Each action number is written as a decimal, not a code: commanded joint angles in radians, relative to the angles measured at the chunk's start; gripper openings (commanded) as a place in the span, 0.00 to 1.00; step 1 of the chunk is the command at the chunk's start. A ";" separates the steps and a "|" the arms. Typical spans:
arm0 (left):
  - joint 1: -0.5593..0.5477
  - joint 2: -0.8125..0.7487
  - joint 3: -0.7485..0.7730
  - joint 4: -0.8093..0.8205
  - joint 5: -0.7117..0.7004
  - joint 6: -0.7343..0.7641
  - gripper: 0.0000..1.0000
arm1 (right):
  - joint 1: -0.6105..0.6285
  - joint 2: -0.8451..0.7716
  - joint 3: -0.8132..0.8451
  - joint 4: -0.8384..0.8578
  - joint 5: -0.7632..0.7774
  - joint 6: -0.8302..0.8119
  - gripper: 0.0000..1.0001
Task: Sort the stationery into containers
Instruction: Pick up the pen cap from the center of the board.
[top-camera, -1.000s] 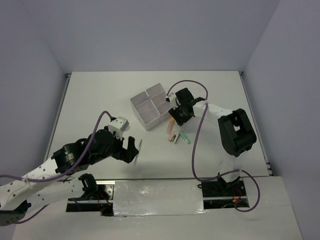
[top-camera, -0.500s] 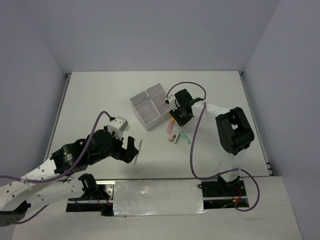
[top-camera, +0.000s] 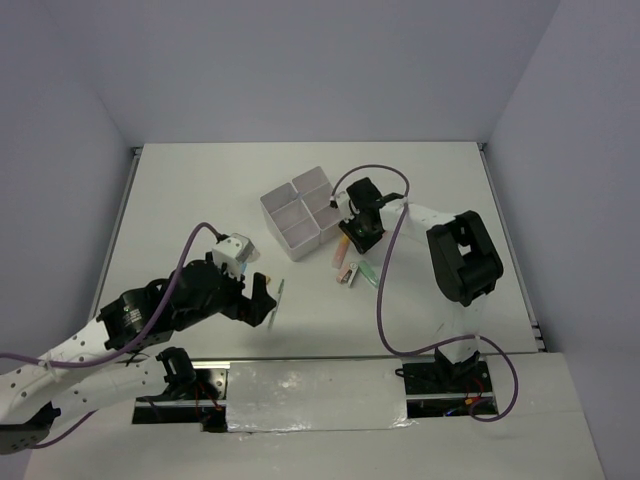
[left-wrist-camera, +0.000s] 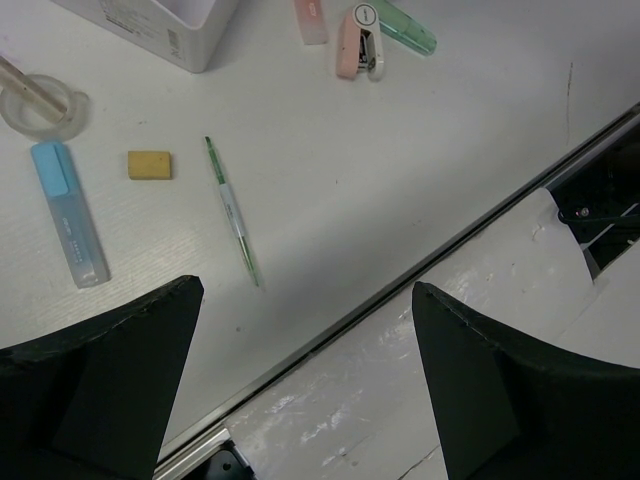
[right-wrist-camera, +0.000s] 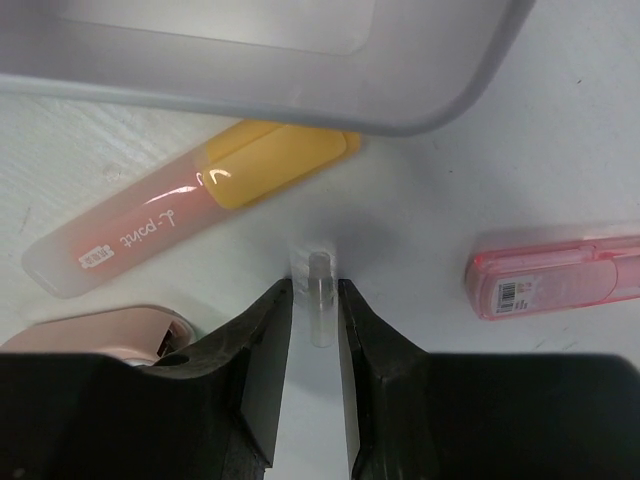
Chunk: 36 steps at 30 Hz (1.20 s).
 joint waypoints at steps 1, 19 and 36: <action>-0.002 -0.006 -0.002 0.031 0.003 0.013 0.99 | 0.004 0.042 0.027 -0.052 0.031 0.037 0.32; -0.002 0.017 0.004 0.023 -0.002 0.010 0.99 | 0.004 0.018 0.000 -0.073 0.049 0.066 0.32; -0.002 0.239 -0.013 0.086 -0.066 -0.112 0.99 | -0.068 -0.258 -0.022 0.003 0.037 0.253 0.05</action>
